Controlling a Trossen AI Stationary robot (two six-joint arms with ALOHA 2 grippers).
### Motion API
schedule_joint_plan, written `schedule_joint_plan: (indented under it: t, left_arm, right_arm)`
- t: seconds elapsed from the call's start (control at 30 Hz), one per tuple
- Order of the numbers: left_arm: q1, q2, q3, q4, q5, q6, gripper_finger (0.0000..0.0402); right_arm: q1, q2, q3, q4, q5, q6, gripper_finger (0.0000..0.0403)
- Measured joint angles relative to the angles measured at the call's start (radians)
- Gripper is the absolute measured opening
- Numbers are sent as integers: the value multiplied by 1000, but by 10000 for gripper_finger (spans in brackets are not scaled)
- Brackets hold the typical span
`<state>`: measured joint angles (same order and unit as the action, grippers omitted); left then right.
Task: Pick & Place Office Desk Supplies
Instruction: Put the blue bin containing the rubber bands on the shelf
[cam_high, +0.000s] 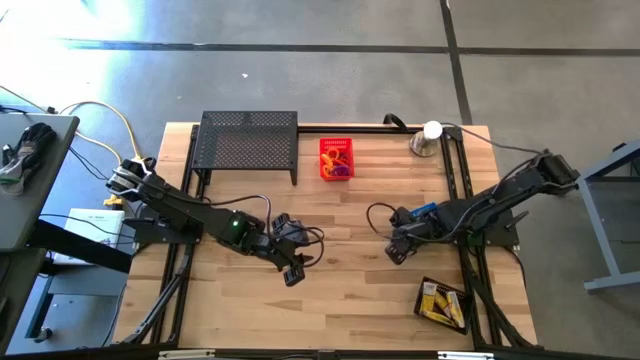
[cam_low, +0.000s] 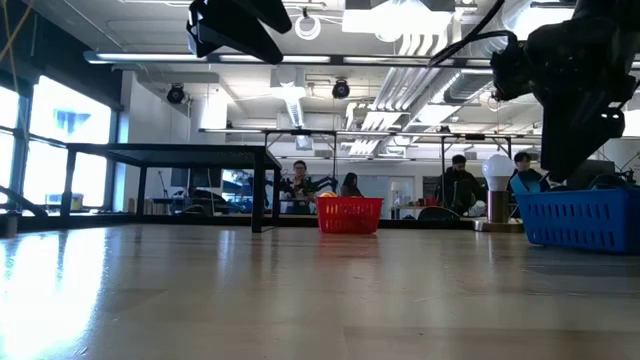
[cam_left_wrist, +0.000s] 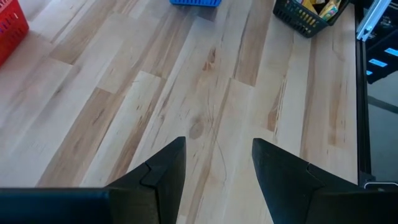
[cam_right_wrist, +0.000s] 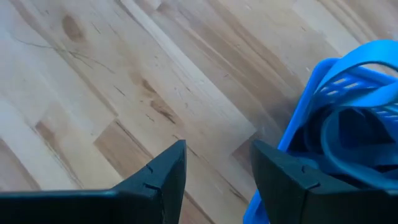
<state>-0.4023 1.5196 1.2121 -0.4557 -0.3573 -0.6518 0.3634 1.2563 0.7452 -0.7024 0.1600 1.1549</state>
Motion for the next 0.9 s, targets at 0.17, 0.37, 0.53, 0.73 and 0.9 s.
schedule_joint_plan:
  t: [0.17, 0.37, 0.53, 0.73, 0.9]
  left_arm:
    - [1, 0, 0, 0, 0, 8, 179]
    - [8, 0, 0, -3, 0, 8, 179]
    - [16, 0, 0, -20, -1, 9, 179]
    - [16, 0, 0, -28, -1, 9, 179]
    - [16, 0, 0, -44, -1, 9, 179]
  right_arm:
    - [0, -15, 0, -36, -9, 27, 165]
    - [0, -16, 0, -111, 69, 44, 165]
    - [4, -14, 0, -105, 128, 23, 165]
    - [1, 20, 0, -97, 118, 30, 165]
    - [-19, 94, 0, -66, 97, 26, 164]
